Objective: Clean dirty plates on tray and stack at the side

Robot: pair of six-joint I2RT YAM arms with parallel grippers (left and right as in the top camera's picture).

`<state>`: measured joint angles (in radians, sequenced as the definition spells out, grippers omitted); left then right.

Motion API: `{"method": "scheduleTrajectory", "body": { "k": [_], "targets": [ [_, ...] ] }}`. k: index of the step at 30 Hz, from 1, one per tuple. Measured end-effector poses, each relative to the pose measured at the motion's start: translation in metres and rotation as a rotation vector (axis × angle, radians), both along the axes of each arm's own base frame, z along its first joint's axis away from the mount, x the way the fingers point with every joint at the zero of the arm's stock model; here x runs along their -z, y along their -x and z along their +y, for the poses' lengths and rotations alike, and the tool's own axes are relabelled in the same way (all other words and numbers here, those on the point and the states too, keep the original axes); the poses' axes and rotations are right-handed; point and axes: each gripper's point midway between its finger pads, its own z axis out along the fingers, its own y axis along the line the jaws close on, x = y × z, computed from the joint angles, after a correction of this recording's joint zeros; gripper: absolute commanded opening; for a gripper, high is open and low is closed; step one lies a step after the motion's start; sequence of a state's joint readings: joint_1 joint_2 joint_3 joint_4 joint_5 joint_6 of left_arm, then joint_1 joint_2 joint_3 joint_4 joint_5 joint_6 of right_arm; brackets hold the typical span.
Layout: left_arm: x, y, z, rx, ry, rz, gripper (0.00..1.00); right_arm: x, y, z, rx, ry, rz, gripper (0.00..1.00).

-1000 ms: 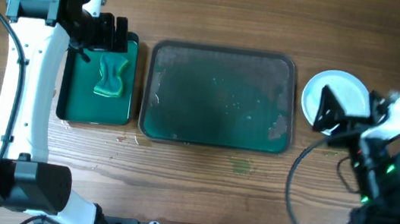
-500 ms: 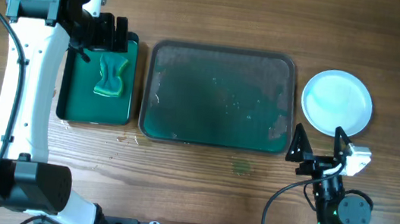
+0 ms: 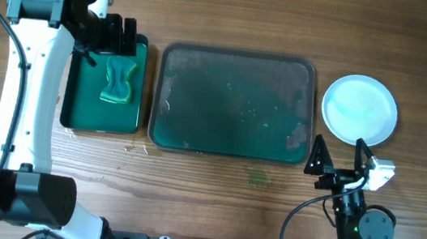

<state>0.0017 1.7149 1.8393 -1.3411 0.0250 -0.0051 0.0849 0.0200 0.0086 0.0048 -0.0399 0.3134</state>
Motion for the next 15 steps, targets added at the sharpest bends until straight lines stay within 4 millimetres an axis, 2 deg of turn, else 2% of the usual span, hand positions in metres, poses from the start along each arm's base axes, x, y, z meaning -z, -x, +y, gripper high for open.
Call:
{"method": "scheduleTrajectory", "body": {
  "k": [15],
  "targets": [
    [-0.0021,0.0021,-0.0002,0.000,0.000,-0.002,1.00,0.0000,0.0000,0.0000,0.000,0.000,0.000,1.00]
  ]
}}
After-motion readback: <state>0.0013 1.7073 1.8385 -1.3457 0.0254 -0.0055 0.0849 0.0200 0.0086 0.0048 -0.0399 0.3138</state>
